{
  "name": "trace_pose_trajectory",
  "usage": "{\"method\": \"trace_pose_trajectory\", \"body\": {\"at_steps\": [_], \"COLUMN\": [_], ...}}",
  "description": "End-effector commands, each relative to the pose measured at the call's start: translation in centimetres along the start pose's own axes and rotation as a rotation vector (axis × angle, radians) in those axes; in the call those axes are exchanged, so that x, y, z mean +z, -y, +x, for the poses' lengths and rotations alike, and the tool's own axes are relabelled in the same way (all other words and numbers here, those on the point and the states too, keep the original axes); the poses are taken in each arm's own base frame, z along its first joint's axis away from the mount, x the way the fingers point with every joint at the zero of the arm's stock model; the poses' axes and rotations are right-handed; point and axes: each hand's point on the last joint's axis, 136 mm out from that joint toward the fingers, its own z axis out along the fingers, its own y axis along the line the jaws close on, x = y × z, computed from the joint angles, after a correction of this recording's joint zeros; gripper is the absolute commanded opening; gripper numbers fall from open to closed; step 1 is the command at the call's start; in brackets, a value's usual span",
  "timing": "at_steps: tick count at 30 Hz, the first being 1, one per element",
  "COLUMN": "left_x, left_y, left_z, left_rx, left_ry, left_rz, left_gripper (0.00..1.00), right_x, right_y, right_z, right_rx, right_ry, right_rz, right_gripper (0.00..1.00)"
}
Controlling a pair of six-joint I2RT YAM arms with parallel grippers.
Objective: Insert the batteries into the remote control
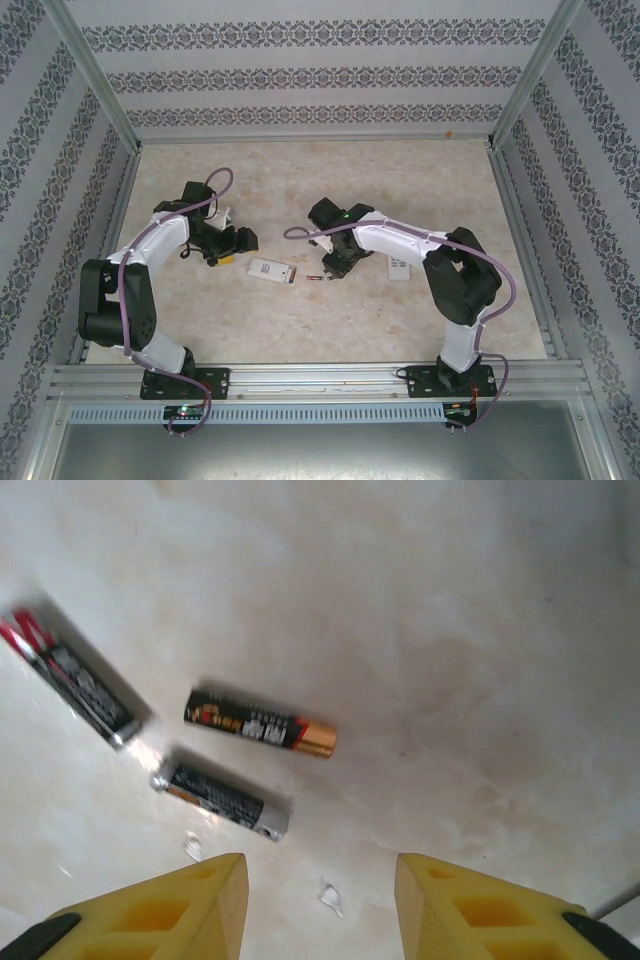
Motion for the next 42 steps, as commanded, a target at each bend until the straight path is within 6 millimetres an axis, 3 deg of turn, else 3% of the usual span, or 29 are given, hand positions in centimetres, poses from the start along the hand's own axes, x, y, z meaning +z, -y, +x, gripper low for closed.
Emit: {"method": "trace_pose_trajectory", "body": {"at_steps": [1, 8, 18, 23, 30, 34, 39, 42], "left_x": [-0.6, -0.6, -0.4, -0.3, -0.2, -0.2, -0.4, -0.6], "left_y": [-0.1, -0.2, -0.4, -0.4, -0.5, -0.7, -0.3, 0.0], "left_z": [0.6, 1.0, 1.1, 1.0, 1.2, 1.4, 1.0, 0.5], "left_rx": [0.002, -0.006, -0.013, -0.018, -0.026, -0.025, -0.021, -0.016], "left_ry": [0.008, 0.003, 0.006, 0.005, 0.004, 0.002, 0.011, 0.022], "left_rz": [-0.005, -0.004, -0.010, -0.007, -0.008, -0.015, -0.004, 0.001], "left_gripper": [0.80, 0.81, 0.81, 0.81, 0.81, 0.81, 0.81, 0.81], "right_x": [0.9, 1.6, 3.0, 3.6, 4.3, 4.5, 2.7, -0.3], "right_y": [0.1, -0.5, -1.1, -0.9, -0.4, -0.3, -0.2, -0.4], "right_z": [1.2, -1.6, -0.5, -1.1, -2.5, -2.9, -4.3, -6.9], "right_rx": [-0.279, -0.324, -0.363, -0.372, -0.376, -0.360, -0.280, -0.037], "right_ry": [-0.104, -0.062, -0.109, -0.101, -0.098, -0.097, -0.040, 0.057], "right_rz": [-0.021, -0.075, -0.171, -0.173, -0.178, -0.187, -0.178, -0.206], "right_gripper": [0.43, 0.42, 0.38, 0.37, 0.29, 0.15, 0.02, 0.00]}}
